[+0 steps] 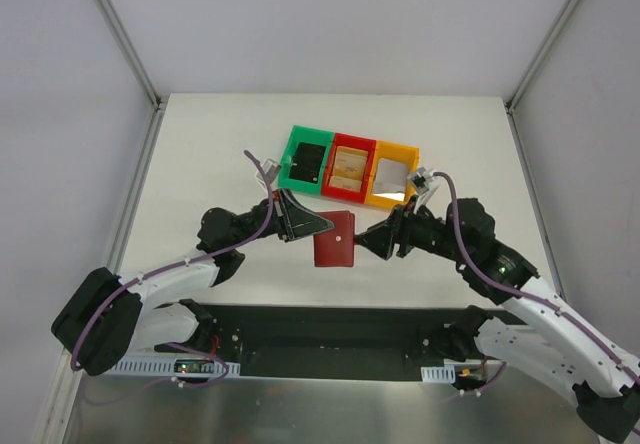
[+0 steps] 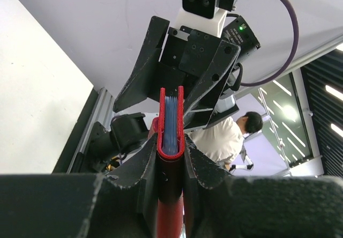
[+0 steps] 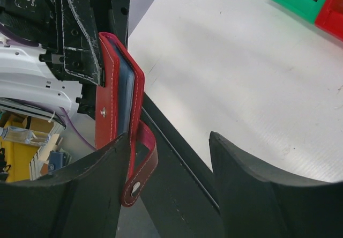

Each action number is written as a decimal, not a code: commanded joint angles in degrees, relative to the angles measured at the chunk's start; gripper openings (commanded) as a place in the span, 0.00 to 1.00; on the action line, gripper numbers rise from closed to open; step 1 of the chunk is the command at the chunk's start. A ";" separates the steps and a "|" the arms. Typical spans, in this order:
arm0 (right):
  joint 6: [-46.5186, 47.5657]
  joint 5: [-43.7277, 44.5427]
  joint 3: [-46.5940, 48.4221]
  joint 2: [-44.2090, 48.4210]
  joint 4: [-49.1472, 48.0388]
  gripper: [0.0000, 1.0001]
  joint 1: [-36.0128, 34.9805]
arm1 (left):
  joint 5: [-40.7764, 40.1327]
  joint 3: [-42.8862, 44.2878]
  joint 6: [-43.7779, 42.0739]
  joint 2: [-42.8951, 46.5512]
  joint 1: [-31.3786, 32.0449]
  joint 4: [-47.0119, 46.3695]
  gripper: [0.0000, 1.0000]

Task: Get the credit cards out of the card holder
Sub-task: Open the card holder.

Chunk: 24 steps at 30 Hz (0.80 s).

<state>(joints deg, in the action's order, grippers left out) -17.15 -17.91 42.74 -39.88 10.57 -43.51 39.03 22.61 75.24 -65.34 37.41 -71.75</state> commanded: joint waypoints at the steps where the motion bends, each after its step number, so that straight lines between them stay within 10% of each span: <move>1: -2.01 -3.27 -0.03 -0.64 -5.29 0.63 0.18 | 1.58 2.17 2.19 -0.40 -0.05 -13.06 0.00; 24: -9.83 -12.84 -2.84 -5.74 -20.40 0.36 0.09 | 3.07 4.99 2.45 -1.89 2.14 -14.74 0.00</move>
<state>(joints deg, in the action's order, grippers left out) -24.34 -27.33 40.38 -44.36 -2.26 -43.46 40.51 24.60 77.36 -67.42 38.33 -72.12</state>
